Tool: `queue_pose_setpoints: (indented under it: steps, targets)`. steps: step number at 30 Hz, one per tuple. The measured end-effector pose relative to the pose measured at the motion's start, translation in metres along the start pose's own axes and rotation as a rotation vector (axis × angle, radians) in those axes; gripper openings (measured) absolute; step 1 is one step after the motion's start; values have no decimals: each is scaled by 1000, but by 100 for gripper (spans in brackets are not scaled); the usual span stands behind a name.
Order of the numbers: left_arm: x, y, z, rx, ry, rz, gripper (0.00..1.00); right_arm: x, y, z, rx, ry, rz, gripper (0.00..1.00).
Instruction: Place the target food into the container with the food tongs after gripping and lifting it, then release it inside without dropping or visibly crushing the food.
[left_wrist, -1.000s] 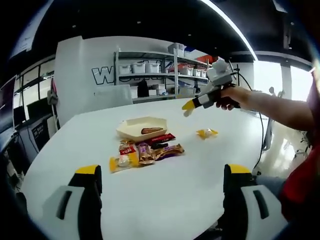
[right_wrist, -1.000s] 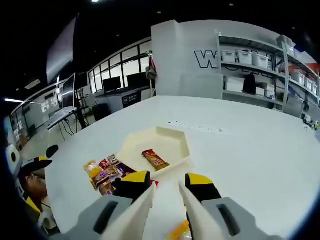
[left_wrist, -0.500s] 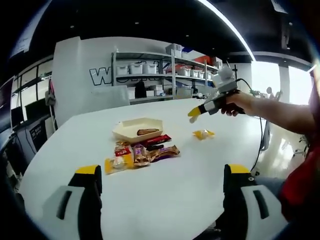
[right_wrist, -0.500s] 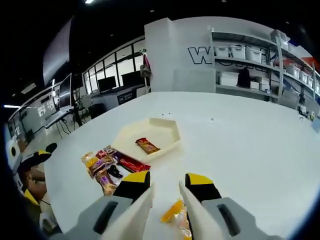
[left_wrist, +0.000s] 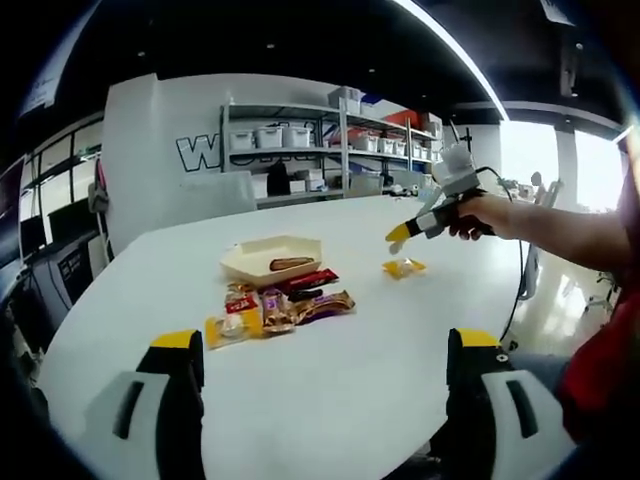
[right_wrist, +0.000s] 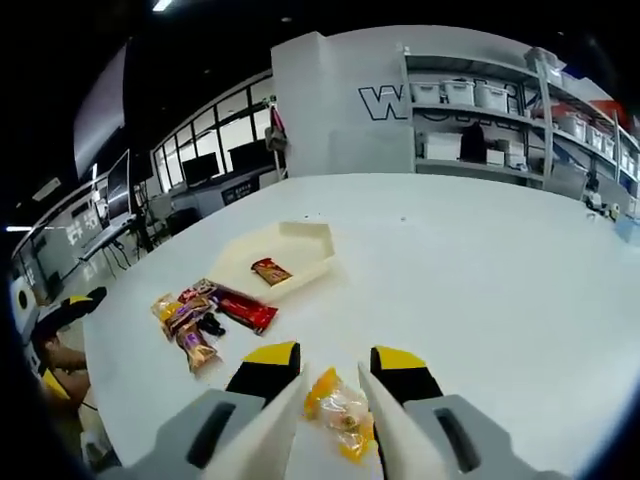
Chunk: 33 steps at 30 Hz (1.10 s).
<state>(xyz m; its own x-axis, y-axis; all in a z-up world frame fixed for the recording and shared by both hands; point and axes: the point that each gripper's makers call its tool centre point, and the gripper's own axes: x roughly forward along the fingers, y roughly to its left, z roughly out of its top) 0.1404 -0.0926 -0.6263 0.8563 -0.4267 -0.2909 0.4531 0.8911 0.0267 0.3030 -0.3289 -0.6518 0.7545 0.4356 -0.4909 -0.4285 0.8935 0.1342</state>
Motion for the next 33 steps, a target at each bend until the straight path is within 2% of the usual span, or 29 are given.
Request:
queue_pose_setpoints:
  steps: [4,12,21,29,33]
  targets:
    - [0,0,-1,1,5,0,99,-1,-7,-9,12,16,-7,23]
    - [3,-6,0,8,6,-14,99,-5,-5,-16,76,24,15,23]
    - [3,-11,-1,14,5,-26,99,-15,12,-23,131,28,55,23]
    - [0,-8,0,15,-3,-19,99,-8,12,-16,45,23,45,23]
    - [-3,-3,0,6,-6,-4,99,1,9,-19,-81,47,34,24]
